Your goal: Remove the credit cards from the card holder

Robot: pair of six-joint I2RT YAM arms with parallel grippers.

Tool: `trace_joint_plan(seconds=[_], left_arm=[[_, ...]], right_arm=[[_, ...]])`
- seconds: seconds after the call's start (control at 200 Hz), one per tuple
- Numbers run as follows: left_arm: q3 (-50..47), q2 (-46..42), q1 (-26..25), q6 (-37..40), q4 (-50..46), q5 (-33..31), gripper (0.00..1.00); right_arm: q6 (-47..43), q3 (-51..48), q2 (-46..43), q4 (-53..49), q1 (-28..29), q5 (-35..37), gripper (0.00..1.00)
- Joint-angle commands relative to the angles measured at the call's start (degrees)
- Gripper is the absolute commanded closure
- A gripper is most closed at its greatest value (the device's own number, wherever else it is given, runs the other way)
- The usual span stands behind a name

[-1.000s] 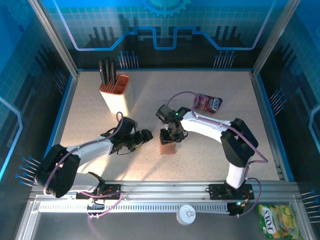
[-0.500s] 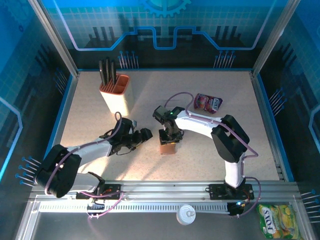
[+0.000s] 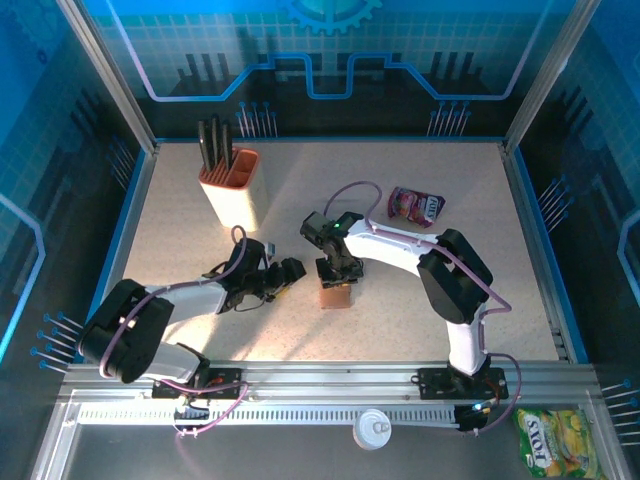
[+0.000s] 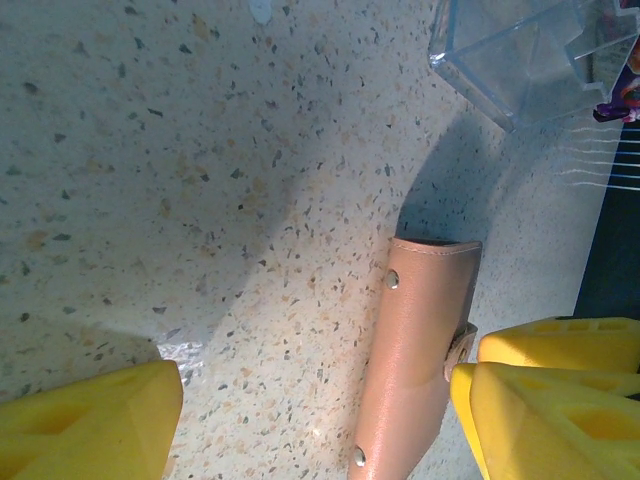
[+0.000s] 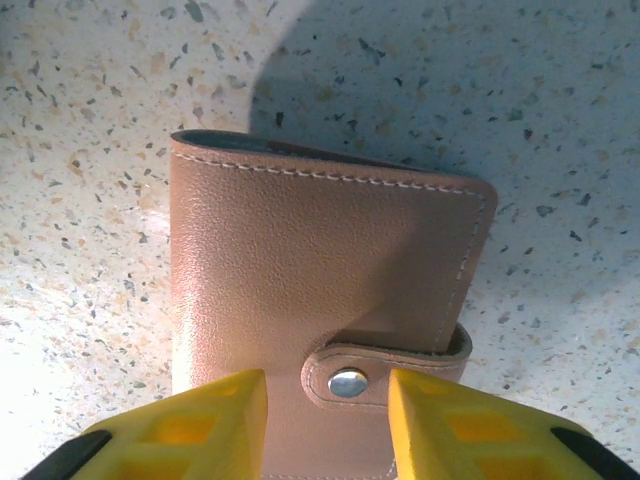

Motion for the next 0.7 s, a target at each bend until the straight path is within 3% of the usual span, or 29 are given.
trace_joint_plan(seconds=[0.0,0.365,0.695], left_arm=[[1.0,1.8,-0.1,0.2,3.2,2.0,0.25],[4.4,0.2,-0.4,4.1,-4.6,2.3,0.26],[8.1,1.4,-1.6,4.5,-6.9,4.1,0.27]], right_arm=[[-0.2,1.4,1.7,-2.5,0.9,1.0,0.63],[0.7,-0.5,2.8,0.1,1.0,-1.9,0.65],[1.1,-3.5,2.0,3.7,1.0,-3.3,0.76]])
